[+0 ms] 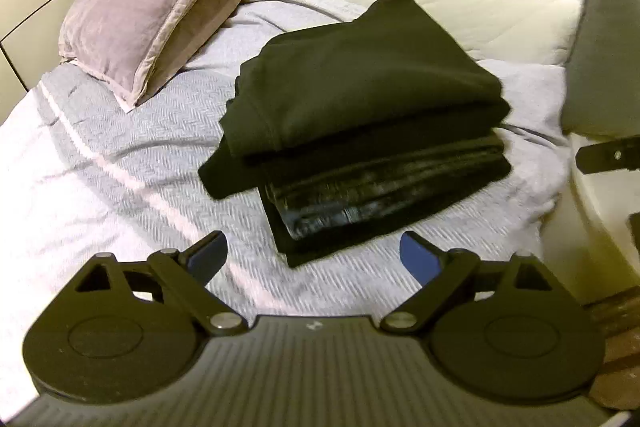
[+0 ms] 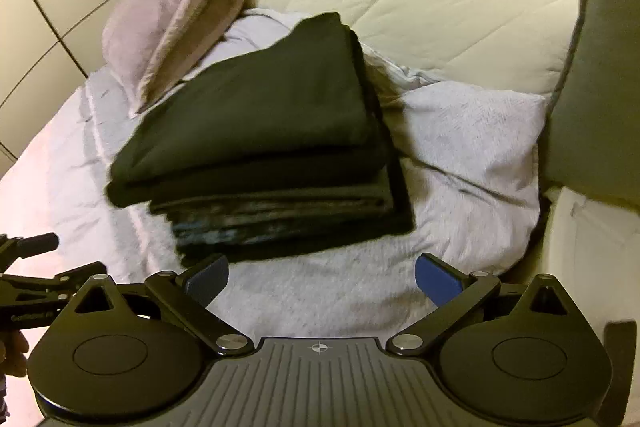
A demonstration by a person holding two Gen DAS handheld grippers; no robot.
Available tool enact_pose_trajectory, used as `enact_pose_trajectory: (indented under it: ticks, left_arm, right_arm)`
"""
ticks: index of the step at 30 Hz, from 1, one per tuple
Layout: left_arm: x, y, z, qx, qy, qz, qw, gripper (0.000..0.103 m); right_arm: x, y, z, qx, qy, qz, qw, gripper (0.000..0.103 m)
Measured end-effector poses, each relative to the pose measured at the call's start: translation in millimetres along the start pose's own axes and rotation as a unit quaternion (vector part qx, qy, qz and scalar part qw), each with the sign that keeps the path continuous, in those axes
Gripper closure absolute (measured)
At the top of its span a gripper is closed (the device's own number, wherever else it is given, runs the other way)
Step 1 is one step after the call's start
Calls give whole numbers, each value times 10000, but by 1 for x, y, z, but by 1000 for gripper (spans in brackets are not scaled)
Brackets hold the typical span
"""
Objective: Fold clothes
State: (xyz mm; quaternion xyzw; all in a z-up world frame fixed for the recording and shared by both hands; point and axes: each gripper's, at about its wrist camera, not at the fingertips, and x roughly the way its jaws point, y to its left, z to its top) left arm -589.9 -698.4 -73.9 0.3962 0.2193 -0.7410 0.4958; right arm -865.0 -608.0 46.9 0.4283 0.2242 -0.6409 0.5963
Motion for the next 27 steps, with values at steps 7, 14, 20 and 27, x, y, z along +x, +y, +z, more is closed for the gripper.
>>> enact_pose_trajectory:
  ticks: [7,14,20,27]
  left_arm:
    - [-44,4,-27,-392,208,-184,9988,11]
    - [-67,-6,-31,-698,200,-171,9972,11]
    - [-74,-21,-26,-1029,274,25,9943,11]
    - [-78,-45,-30,-928,373,91,9949,11]
  right_arm:
    - [-40,29,-37,48,-133,-82,9999,1]
    - [-50,38,-37,-268,-96,-36,9996,1]
    - [-48,31,-35,-491,13,66,9988,1]
    - [-44,19,-39,-631,211,212,9976,1]
